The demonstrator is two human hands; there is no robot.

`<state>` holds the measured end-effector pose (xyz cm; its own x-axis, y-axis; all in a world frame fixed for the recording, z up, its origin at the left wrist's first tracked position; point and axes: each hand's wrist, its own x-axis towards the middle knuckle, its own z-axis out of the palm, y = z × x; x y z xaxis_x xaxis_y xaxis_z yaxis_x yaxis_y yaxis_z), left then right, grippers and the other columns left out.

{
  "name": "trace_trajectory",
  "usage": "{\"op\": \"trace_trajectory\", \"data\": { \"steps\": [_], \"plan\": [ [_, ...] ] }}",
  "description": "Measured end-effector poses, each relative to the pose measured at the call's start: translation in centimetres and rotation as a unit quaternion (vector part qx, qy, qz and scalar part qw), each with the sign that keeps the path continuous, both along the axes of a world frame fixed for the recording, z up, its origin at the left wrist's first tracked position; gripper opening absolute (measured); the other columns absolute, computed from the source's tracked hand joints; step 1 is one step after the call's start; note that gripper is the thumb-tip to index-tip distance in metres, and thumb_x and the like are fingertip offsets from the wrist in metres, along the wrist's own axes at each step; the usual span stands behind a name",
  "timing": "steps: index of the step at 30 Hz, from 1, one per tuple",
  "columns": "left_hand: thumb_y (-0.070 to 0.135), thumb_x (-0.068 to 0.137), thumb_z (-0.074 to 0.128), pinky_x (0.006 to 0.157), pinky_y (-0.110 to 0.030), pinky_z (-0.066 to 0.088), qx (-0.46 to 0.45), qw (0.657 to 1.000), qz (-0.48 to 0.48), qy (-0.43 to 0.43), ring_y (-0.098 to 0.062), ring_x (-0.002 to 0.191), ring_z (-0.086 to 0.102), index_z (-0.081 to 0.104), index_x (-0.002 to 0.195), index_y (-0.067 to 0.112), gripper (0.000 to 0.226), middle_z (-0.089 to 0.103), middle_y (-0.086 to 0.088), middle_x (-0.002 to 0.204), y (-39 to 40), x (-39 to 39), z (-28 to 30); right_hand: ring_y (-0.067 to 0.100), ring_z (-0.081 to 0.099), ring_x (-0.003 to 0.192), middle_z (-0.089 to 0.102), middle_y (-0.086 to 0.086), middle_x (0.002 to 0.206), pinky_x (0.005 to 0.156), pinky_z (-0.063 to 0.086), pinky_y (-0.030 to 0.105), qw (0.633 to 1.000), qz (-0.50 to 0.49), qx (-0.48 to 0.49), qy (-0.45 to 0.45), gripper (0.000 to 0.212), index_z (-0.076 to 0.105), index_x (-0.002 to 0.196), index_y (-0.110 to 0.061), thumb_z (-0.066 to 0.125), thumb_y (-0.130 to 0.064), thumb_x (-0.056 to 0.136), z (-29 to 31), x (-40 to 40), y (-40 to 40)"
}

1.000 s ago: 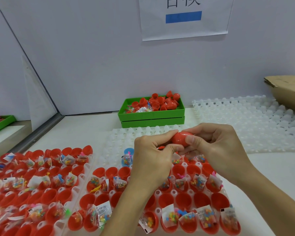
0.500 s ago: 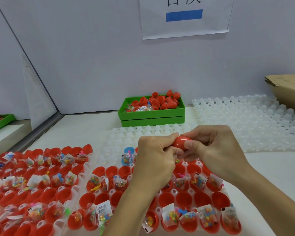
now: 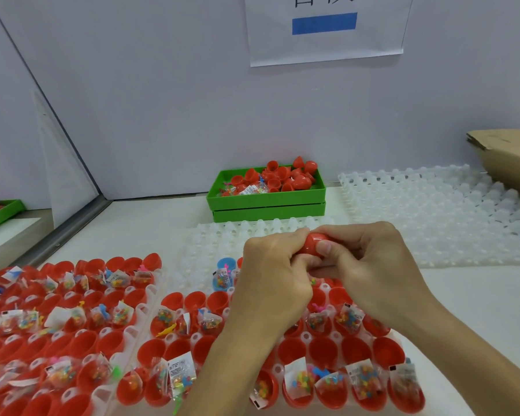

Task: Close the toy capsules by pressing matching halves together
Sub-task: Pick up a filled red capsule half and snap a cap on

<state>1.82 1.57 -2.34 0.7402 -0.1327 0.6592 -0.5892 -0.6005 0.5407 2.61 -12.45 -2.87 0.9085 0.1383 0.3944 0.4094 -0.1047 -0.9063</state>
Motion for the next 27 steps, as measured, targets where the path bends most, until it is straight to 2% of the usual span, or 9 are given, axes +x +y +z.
{"op": "trace_trajectory", "data": {
  "steps": [3, 7, 9, 12, 16, 19, 22, 24, 27],
  "plan": [
    [0.000, 0.078, 0.061, 0.068, -0.015, 0.052, -0.005, 0.999, 0.012, -0.030, -0.007, 0.075, 0.065, 0.077, 0.094, 0.011, 0.026, 0.074, 0.002, 0.080, 0.2, 0.0, 0.0, 0.020, 0.074, 0.082, 0.075, 0.005, 0.085, 0.075, 0.061, 0.042, 0.997, -0.004, -0.073, -0.019, 0.019, 0.075, 0.097, -0.013, 0.057, -0.006, 0.095, 0.1, -0.3, 0.3],
    [0.007, 0.077, 0.061, 0.068, -0.010, 0.047, 0.035, 0.998, 0.025, -0.044, -0.004, 0.073, 0.058, 0.077, 0.093, 0.011, 0.023, 0.072, 0.004, 0.077, 0.6, 0.2, 0.0, 0.020, 0.073, 0.083, 0.076, 0.002, 0.087, 0.079, 0.058, 0.048, 0.998, -0.003, -0.067, -0.004, 0.012, 0.075, 0.097, -0.020, 0.067, -0.019, 0.088, 0.3, -0.4, 0.4],
    [0.009, 0.079, 0.063, 0.069, -0.014, 0.047, 0.056, 0.997, 0.031, -0.052, -0.003, 0.073, 0.057, 0.076, 0.093, 0.010, 0.019, 0.072, 0.003, 0.078, 0.6, 0.3, -0.2, 0.019, 0.073, 0.083, 0.076, 0.002, 0.087, 0.078, 0.059, 0.044, 0.998, 0.002, -0.061, 0.010, 0.011, 0.075, 0.096, -0.020, 0.068, -0.015, 0.088, 0.3, -0.3, 0.3],
    [0.014, 0.081, 0.074, 0.074, -0.023, 0.051, 0.084, 0.995, 0.029, -0.056, -0.004, 0.079, 0.061, 0.075, 0.100, 0.011, 0.019, 0.072, 0.004, 0.086, 0.5, 0.3, -0.4, 0.011, 0.074, 0.084, 0.077, -0.004, 0.088, 0.073, 0.060, 0.024, 0.999, 0.026, -0.026, 0.036, 0.019, 0.075, 0.097, -0.022, 0.065, -0.006, 0.091, 0.4, -0.1, -0.1],
    [0.032, 0.070, 0.086, 0.079, -0.018, 0.054, -0.120, 0.989, -0.042, 0.080, -0.004, 0.099, 0.063, 0.074, 0.111, 0.027, 0.043, 0.068, 0.013, 0.101, 0.9, 0.4, 0.1, 0.021, 0.074, 0.090, 0.077, 0.007, 0.092, 0.077, 0.060, 0.029, 0.989, 0.075, 0.085, 0.098, 0.020, 0.072, 0.108, -0.012, 0.059, -0.012, 0.093, 0.5, 0.3, -1.0],
    [0.051, 0.066, 0.077, 0.093, -0.032, 0.054, -0.285, 0.915, -0.122, 0.258, -0.009, 0.114, 0.064, 0.064, 0.127, 0.028, 0.066, 0.068, 0.008, 0.123, 1.4, 0.7, 0.2, 0.029, 0.072, 0.089, 0.074, 0.018, 0.096, 0.074, 0.059, 0.033, 0.952, 0.165, 0.207, 0.157, 0.033, 0.071, 0.107, -0.001, 0.054, -0.018, 0.085, 1.0, 0.2, -0.9],
    [0.032, 0.079, 0.073, 0.083, -0.034, 0.059, -0.361, 0.846, -0.216, 0.327, -0.027, 0.104, 0.070, 0.066, 0.122, 0.009, 0.050, 0.073, -0.013, 0.112, 0.8, 0.5, 0.0, 0.044, 0.066, 0.103, 0.067, 0.031, 0.109, 0.083, 0.059, 0.047, 0.941, 0.203, 0.225, 0.150, 0.037, 0.065, 0.114, 0.007, 0.048, -0.016, 0.090, 0.9, 0.1, -0.5],
    [0.025, 0.084, 0.066, 0.080, -0.036, 0.060, -0.356, 0.859, -0.214, 0.299, -0.031, 0.096, 0.072, 0.071, 0.112, 0.005, 0.035, 0.074, -0.018, 0.101, 0.2, 0.3, 0.0, 0.047, 0.065, 0.105, 0.066, 0.033, 0.111, 0.083, 0.059, 0.046, 0.946, 0.194, 0.221, 0.137, 0.039, 0.062, 0.115, 0.009, 0.047, -0.017, 0.089, 0.7, 0.0, -0.2],
    [0.026, 0.084, 0.063, 0.086, -0.044, 0.059, -0.325, 0.898, -0.155, 0.254, -0.026, 0.093, 0.074, 0.073, 0.107, 0.011, 0.029, 0.077, -0.010, 0.095, -0.3, 0.1, -0.5, 0.039, 0.070, 0.099, 0.071, 0.027, 0.104, 0.075, 0.059, 0.034, 0.952, 0.173, 0.218, 0.124, 0.036, 0.066, 0.108, 0.005, 0.050, -0.018, 0.085, 0.6, 0.0, 0.1]
  ]
}}
